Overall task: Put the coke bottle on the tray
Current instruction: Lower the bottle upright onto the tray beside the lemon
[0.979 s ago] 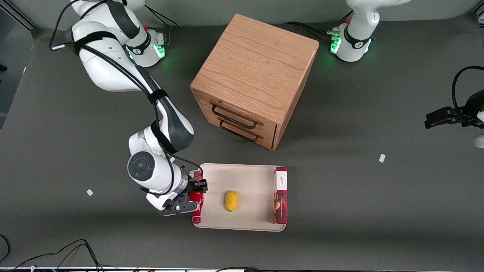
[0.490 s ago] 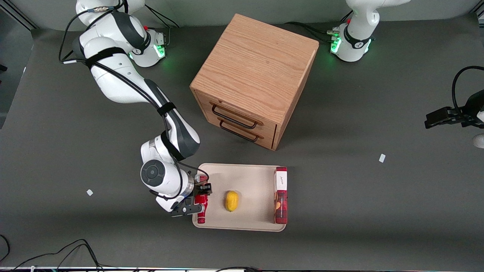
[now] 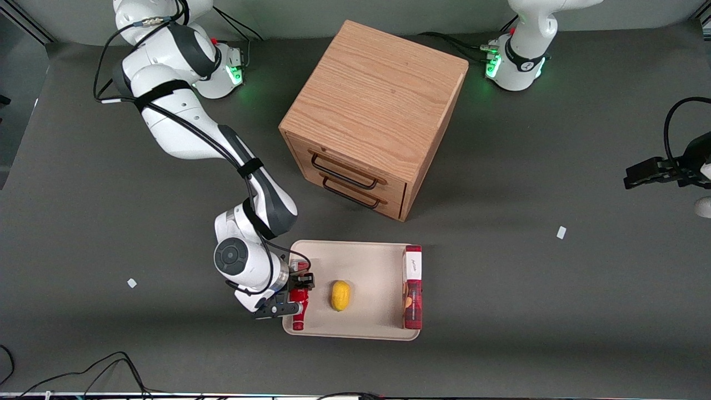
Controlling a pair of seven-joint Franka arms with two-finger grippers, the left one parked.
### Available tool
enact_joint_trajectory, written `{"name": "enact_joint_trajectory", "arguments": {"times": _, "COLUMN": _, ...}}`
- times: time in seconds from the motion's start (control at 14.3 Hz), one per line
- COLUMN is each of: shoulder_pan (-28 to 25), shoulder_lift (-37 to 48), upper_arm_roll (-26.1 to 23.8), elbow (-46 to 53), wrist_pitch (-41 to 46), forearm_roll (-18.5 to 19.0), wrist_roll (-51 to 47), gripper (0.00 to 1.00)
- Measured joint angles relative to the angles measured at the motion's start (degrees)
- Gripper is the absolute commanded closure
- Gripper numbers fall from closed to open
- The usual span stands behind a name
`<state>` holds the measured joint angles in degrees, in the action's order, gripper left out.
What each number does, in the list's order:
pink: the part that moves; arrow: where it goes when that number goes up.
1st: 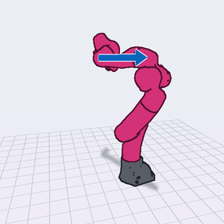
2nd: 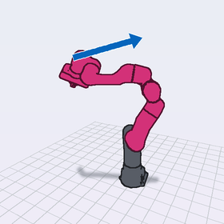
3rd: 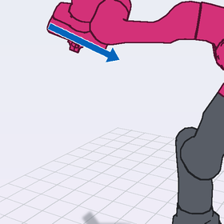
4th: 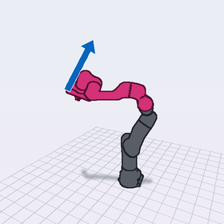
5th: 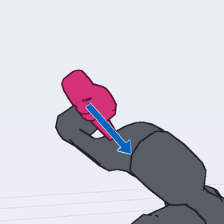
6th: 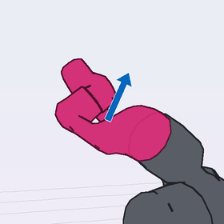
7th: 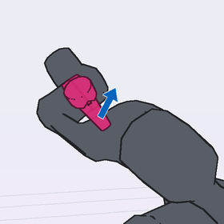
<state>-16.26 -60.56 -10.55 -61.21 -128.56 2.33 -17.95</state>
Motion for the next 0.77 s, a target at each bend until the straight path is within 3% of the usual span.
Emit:
{"name": "enact_joint_trajectory", "arguments": {"times": 0.07, "shoulder_pan": 0.0, "shoulder_lift": 0.0, "upper_arm_roll": 0.0, "elbow": -0.2, "wrist_pitch": -0.7, "forearm_roll": 0.0, "wrist_roll": -0.1, "gripper": 0.18}}
{"name": "enact_joint_trajectory", "arguments": {"times": 0.21, "shoulder_pan": 0.0, "shoulder_lift": 0.0, "upper_arm_roll": 0.0, "elbow": -0.2, "wrist_pitch": -2.2, "forearm_roll": -0.1, "wrist_roll": -0.2, "gripper": 0.09}}
{"name": "enact_joint_trajectory", "arguments": {"times": 0.77, "shoulder_pan": 0.0, "shoulder_lift": 0.0, "upper_arm_roll": 0.0, "elbow": -0.9, "wrist_pitch": -3.2, "forearm_roll": -0.1, "wrist_roll": -0.3, "gripper": 0.07}}
